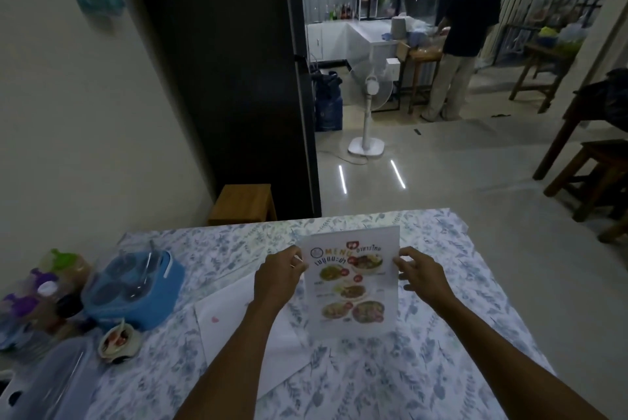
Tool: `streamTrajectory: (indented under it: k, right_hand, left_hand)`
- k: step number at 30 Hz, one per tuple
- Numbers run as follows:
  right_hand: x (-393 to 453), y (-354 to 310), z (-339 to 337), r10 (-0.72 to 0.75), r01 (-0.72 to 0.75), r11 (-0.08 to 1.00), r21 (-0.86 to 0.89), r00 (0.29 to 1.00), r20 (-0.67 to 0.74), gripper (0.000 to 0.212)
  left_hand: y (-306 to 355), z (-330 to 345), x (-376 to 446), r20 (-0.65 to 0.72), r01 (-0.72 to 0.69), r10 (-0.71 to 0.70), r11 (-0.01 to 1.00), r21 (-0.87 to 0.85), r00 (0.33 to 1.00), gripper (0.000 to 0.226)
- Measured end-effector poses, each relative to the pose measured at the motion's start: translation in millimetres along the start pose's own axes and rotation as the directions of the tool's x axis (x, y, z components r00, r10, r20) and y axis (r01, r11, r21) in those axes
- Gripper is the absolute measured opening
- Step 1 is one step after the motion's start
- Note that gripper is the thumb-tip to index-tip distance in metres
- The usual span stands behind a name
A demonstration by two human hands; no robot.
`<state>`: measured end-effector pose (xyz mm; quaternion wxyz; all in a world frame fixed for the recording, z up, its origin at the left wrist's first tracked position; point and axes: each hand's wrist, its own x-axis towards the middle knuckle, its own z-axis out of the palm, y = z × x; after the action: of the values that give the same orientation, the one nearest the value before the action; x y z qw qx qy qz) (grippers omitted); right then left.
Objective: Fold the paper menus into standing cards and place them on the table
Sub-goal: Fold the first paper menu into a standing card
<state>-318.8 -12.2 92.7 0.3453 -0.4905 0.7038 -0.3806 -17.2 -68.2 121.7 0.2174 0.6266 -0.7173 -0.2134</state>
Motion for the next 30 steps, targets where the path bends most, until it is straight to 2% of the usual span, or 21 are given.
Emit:
streamTrajectory:
  k: [9, 21, 30]
  right_hand:
    - [32, 2, 4, -0.059, 0.057, 0.994, -0.091, 0.998, -0.016, 0.015]
    - [31, 9, 10, -0.092, 0.086, 0.989, -0.123, 0.995, -0.042, 0.012]
    - [24, 9, 21, -0.113, 0.084, 0.978, -0.193, 0.983, -0.142, 0.010]
  left_hand:
    - [8, 11, 26, -0.038, 0.051, -0.051, 0.999, -0.009, 0.998, 0.012]
    - [4, 13, 20, -0.026, 0.030, -0.030, 0.999, -0.017, 0.999, 0.010]
    - [7, 18, 14, -0.074, 0.042, -0.045, 0.998, -0.043, 0.996, 0.011]
